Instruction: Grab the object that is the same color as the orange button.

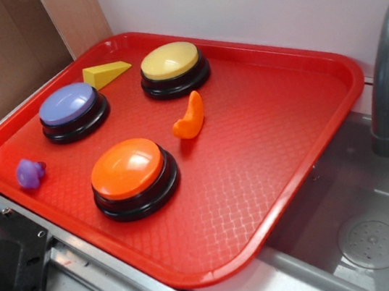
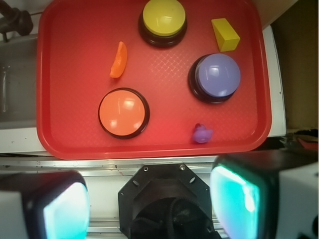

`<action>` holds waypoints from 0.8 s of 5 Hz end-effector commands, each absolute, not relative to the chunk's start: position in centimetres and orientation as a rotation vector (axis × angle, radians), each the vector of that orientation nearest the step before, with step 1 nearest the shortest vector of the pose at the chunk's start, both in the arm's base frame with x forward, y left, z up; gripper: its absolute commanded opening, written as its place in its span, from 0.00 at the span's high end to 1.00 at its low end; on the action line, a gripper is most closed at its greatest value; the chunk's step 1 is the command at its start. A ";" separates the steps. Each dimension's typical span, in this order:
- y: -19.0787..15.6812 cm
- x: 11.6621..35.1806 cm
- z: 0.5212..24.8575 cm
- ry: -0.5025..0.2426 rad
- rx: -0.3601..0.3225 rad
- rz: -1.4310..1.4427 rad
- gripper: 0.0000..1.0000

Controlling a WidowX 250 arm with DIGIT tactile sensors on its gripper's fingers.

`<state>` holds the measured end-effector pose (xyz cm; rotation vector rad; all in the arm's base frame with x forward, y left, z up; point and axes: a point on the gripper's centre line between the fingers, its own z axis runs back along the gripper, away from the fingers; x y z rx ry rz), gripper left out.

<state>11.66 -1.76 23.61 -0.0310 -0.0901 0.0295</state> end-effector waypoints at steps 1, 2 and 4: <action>-1.8 11.7 23.6 -0.090 -0.031 0.030 0.00; -2.4 13.3 22.2 -0.105 -0.075 0.071 0.00; -4.4 18.6 17.8 -0.125 -0.149 0.205 0.00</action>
